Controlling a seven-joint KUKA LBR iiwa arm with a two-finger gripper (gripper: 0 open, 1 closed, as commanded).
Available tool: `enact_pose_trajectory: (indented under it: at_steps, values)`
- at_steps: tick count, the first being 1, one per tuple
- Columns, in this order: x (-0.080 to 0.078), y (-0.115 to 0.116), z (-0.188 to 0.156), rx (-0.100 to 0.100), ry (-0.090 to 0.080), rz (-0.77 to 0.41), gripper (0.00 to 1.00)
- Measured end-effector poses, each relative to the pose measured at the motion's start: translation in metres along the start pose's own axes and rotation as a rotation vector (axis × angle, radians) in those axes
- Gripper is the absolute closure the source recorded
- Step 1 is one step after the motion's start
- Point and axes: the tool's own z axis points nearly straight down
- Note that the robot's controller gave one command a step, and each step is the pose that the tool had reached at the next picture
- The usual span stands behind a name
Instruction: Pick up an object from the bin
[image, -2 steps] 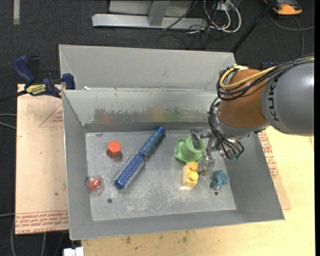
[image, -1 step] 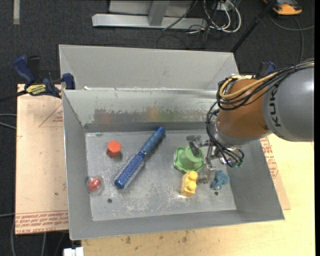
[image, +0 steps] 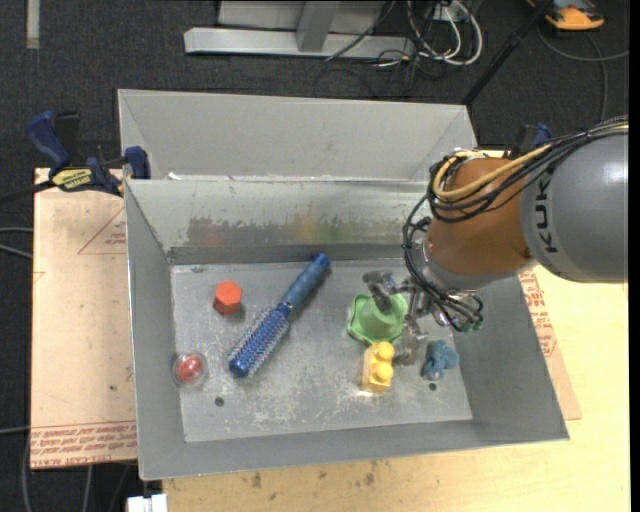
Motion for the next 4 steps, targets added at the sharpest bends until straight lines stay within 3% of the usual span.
enact_pose_trajectory:
  at_steps: [1, 2, 3, 4]
  values:
    - [0.006, 0.004, 0.004, -0.008, 0.019, -0.134, 0.0]
    - [0.034, 0.032, 0.023, -0.028, 0.036, -0.861, 0.0]
    - [0.033, 0.031, 0.022, -0.026, 0.035, -0.859, 1.0]
    - [0.033, 0.031, 0.023, -0.028, 0.035, -0.859, 0.0]
